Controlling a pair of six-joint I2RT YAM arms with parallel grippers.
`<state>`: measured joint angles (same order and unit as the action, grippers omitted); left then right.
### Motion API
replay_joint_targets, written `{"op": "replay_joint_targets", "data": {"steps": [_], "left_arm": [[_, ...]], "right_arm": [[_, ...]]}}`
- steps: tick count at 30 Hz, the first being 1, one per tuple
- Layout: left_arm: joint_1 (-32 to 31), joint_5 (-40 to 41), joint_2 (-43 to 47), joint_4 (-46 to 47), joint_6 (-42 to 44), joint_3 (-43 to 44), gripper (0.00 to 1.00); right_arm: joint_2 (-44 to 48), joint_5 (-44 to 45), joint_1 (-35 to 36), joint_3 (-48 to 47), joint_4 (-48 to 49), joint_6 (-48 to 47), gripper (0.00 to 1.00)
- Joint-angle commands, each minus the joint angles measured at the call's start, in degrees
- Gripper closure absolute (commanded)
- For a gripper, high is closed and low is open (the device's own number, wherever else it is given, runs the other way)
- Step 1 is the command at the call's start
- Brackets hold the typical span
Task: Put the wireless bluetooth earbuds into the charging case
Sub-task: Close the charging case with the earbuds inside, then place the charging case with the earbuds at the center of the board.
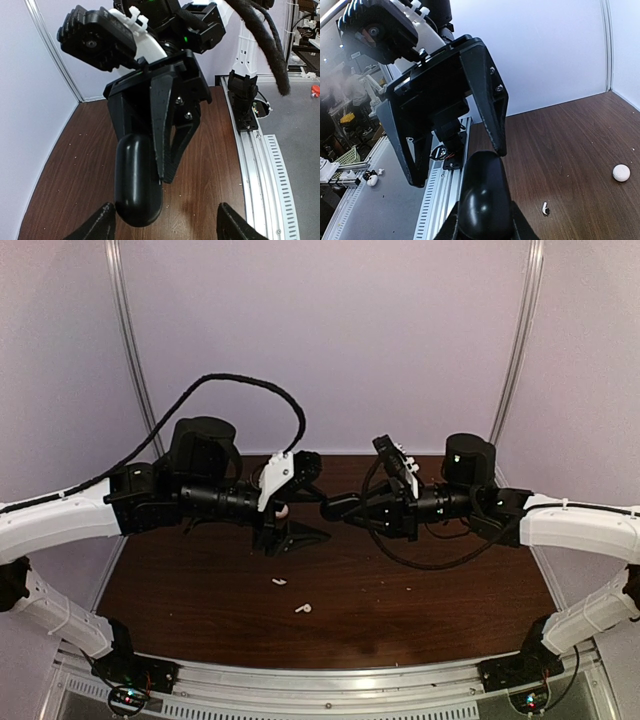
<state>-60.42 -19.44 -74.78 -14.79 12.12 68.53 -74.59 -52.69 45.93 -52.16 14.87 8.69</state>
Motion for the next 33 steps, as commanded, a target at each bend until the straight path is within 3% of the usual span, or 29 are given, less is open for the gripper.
{"op": "replay_joint_targets", "data": {"steps": [1, 9, 17, 27, 33], "left_arm": [[-0.2, 3.4, 1.5, 3.5, -1.0, 0.3, 0.29], [5.5, 12.9, 5.7, 10.5, -10.7, -5.5, 0.23], [15.5, 14.7, 8.9, 14.0, -26.0, -10.9, 0.13], [20.0, 17.4, 6.5, 9.3, -32.1, -10.5, 0.09], [20.8, 18.6, 5.0, 6.7, -33.3, -9.6, 0.1]], "right_arm": [[-0.5, 0.8, -1.1, -0.5, 3.6, 4.5, 1.0], [-3.1, 5.2, -6.3, -0.4, 1.0, 13.9, 1.0], [-11.2, 5.0, -15.0, -1.0, -3.3, 21.5, 0.98], [-24.7, 7.4, -20.5, -8.9, -10.9, 20.0, 0.98], [-34.9, 11.6, -22.7, -20.4, -23.5, 15.8, 0.98]]}}
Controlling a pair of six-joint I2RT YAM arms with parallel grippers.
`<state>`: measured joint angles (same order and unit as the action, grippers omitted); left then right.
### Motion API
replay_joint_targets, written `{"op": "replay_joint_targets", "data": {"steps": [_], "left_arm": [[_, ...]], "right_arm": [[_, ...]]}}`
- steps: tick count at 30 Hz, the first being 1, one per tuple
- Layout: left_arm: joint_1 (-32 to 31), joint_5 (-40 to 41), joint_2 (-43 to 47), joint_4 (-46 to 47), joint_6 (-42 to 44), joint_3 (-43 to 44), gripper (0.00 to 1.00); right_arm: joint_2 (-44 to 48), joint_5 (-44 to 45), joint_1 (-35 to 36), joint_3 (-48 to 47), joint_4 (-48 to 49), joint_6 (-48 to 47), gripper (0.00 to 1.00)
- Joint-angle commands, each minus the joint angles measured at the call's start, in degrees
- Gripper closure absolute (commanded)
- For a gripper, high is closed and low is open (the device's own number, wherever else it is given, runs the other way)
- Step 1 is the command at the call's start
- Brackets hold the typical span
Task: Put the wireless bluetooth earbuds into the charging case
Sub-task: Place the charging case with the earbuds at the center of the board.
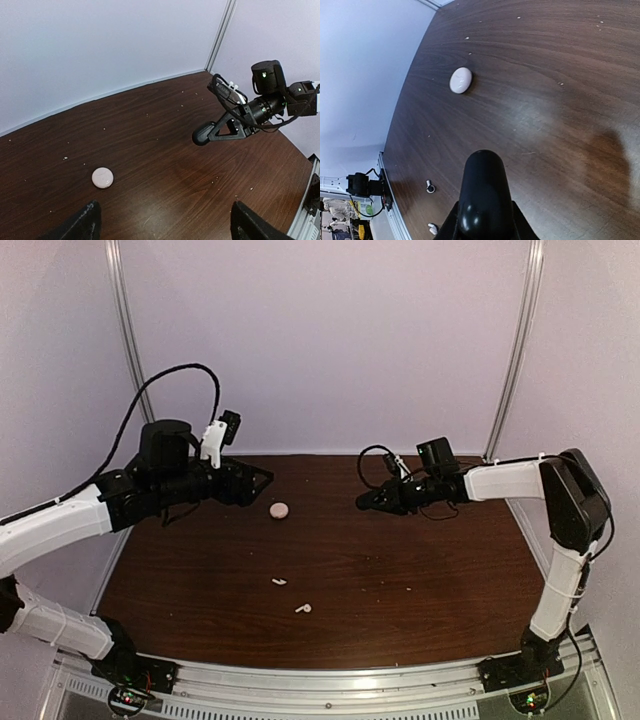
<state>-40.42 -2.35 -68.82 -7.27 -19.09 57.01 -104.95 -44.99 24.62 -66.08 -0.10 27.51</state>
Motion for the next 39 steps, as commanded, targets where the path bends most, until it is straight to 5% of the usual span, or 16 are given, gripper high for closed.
{"op": "replay_joint_targets", "data": {"steps": [1, 14, 18, 27, 39], "left_arm": [[0.9, 1.5, -1.2, -1.2, -2.3, 2.0, 0.1], [2.8, 3.0, -3.5, -4.0, -1.3, 3.3, 0.1], [3.7, 2.4, -5.6, -5.4, -0.3, 4.6, 0.09], [10.8, -5.0, -12.3, -5.4, 2.0, 7.7, 0.06], [17.0, -13.0, -31.7, -10.2, 7.9, 18.4, 0.1]], "right_arm": [[-6.1, 3.9, -1.8, -8.2, -10.2, -3.5, 0.98], [-17.6, 6.9, -4.7, -17.5, -16.3, -4.2, 0.89], [-18.4, 7.3, -5.3, -17.5, -17.4, -4.7, 0.74], [-16.9, 9.4, -7.0, -18.0, -19.8, -6.6, 0.49], [-8.0, 12.7, -10.5, -15.8, -23.9, -10.1, 0.39]]}}
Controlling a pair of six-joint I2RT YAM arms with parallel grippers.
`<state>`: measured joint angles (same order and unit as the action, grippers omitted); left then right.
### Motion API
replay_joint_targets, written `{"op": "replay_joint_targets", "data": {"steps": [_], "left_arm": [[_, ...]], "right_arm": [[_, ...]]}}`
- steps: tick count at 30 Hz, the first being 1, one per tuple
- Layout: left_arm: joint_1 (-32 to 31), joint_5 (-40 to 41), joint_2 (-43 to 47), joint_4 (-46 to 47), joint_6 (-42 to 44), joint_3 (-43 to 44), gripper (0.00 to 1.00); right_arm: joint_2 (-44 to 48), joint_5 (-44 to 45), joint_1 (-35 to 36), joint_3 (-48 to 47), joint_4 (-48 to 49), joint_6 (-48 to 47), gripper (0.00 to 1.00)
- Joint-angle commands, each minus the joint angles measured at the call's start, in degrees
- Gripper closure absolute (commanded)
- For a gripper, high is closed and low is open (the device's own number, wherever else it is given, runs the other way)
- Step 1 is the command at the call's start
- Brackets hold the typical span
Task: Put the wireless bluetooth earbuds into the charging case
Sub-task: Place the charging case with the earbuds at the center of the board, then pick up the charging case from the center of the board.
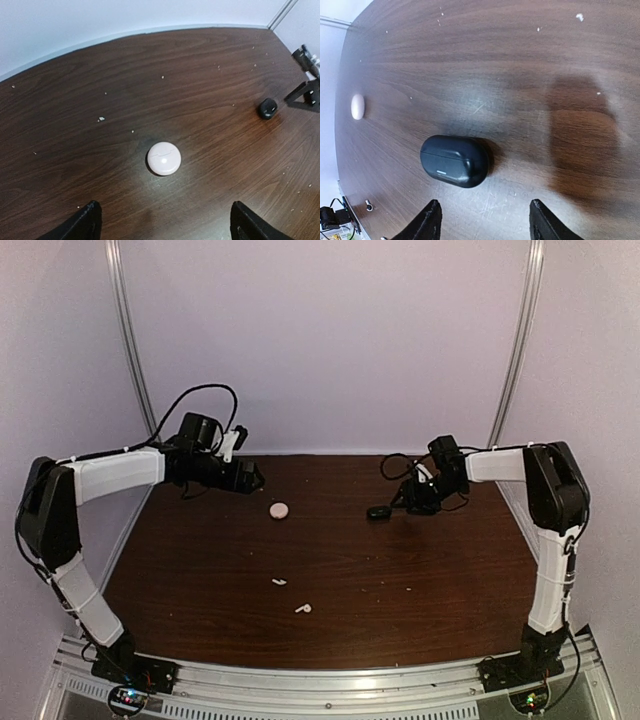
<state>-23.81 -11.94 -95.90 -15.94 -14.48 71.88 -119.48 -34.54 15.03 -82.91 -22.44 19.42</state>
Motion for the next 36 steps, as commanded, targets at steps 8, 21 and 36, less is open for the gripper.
{"op": "replay_joint_targets", "data": {"steps": [8, 21, 36], "left_arm": [[0.3, -6.5, -13.7, 1.3, 2.9, 6.7, 0.15], [-1.6, -5.4, -22.6, 1.5, 3.8, 10.9, 0.2], [-4.6, 0.0, -30.4, -0.7, 6.2, 17.8, 0.31]], "right_arm": [[17.8, 2.4, -0.9, 7.9, 2.3, 0.2, 0.37], [29.0, 2.4, -0.9, 17.3, 6.9, 2.1, 0.37], [32.7, 2.4, -0.9, 19.9, 9.3, 2.7, 0.37]]}}
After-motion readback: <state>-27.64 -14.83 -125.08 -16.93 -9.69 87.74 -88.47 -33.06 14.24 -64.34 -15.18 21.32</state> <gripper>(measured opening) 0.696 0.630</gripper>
